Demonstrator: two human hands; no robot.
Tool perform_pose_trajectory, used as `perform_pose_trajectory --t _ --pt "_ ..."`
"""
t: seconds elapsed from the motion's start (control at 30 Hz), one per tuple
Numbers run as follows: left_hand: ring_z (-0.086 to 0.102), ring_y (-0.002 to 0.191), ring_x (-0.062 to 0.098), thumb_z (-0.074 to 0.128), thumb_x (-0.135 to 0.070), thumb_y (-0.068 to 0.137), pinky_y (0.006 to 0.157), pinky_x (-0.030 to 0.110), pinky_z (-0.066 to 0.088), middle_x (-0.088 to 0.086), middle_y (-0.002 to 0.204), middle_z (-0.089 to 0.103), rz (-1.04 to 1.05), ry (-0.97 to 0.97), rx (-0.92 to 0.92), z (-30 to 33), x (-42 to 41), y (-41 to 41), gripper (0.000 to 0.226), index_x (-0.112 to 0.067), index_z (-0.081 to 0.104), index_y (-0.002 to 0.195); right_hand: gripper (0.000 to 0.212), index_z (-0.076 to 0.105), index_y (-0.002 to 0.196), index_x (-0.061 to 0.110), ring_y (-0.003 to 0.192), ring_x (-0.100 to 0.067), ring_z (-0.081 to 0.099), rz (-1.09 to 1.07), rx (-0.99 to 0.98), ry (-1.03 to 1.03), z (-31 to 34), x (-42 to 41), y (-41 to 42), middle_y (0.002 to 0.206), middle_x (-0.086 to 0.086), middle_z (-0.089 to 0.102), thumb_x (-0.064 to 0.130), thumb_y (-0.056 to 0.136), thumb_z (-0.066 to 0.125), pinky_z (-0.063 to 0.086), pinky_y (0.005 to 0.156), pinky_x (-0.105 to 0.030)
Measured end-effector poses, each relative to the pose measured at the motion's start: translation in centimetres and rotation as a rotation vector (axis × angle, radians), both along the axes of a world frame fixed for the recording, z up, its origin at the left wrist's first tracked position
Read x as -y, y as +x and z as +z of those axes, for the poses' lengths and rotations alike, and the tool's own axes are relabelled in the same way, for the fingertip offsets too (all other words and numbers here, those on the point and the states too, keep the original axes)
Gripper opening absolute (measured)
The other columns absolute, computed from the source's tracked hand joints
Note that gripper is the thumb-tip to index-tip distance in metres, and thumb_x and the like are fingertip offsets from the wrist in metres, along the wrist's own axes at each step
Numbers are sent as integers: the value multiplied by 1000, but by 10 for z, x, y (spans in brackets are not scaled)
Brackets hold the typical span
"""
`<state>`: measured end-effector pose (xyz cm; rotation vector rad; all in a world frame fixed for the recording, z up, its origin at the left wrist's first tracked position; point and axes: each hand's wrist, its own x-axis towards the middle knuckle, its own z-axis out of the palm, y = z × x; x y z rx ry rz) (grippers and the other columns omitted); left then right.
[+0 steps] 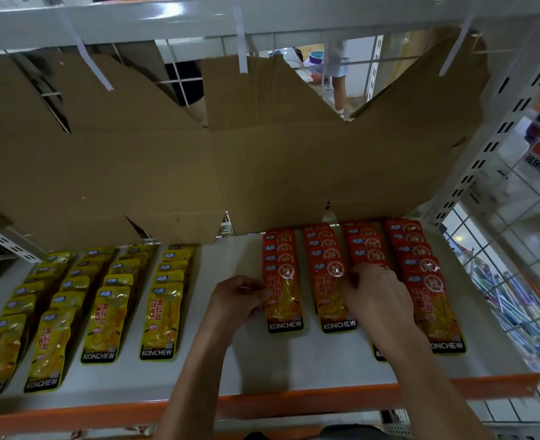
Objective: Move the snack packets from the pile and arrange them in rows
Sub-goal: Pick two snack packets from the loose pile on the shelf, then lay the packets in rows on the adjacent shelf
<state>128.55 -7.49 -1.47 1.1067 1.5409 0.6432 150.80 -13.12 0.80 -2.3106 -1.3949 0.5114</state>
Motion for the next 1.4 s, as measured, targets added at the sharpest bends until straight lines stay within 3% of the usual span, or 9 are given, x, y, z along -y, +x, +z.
perform_pose_trajectory --t 0.23,0.43,0.53,0.67,0.8,0.9,1.03,1.2,1.4 --pt "69 70 14 79 -16 83 68 30 58 6 87 75 14 2 6 1 0 1 17 -12 71 97 30 68 92 19 63 -14 60 13 5 -3 0 2 -1 75 4 61 42 96 50 46 58 -27" --pt "64 61 3 72 -22 89 55 20 50 1 80 73 23 128 -66 5 9 -2 4 -19 71 92 24 65 95 17 69 -18 63 94 107 172 5 7 -4 80 2 67 38 94 54 52 59 -31" --pt "67 75 4 66 -28 92 65 23 51 -8 84 72 -6 286 -204 7 18 -7 5 -28 71 91 31 66 97 15 77 -23 64 205 170 203 12 7 -13 83 -2 66 43 95 52 54 68 -38" --pt "63 78 -3 62 -32 94 66 25 53 -12 85 70 -47 441 -388 16 40 -14 11 -25 70 97 45 64 104 21 93 -24 63 365 176 127 27 15 -34 99 -2 65 56 96 38 49 82 -40" --pt "67 92 13 62 -39 93 73 32 53 -3 97 72 -30 537 -656 14 64 -28 23 -21 70 104 61 57 120 25 114 -26 54 529 235 -9 26 26 -57 119 -3 61 66 87 28 39 102 -44" --pt "62 103 26 62 -42 93 81 40 52 6 111 69 -13 533 -798 18 85 -41 33 -17 69 114 64 39 144 25 138 -29 32 650 231 -75 22 36 -74 147 -7 39 61 92 41 20 118 -48" --pt "51 123 31 58 -49 93 102 45 44 10 130 62 -6 437 -944 21 111 -68 49 -15 64 128 74 19 155 22 150 -33 6 780 229 -160 19 48 -98 163 -13 10 57 95 44 4 122 -49" --pt "14 152 26 35 -60 99 122 38 11 9 162 26 -14 240 -1043 31 139 -100 65 -25 32 154 79 7 158 23 152 -32 -2 908 209 -108 24 52 -142 165 -13 1 53 96 46 0 123 -47" --pt "7 153 27 31 -65 97 122 41 11 8 165 17 109 153 -1065 33 170 -157 71 -26 24 156 79 5 157 22 151 -34 -2 1062 246 7 23 61 -208 164 -12 1 51 96 47 1 123 -48"
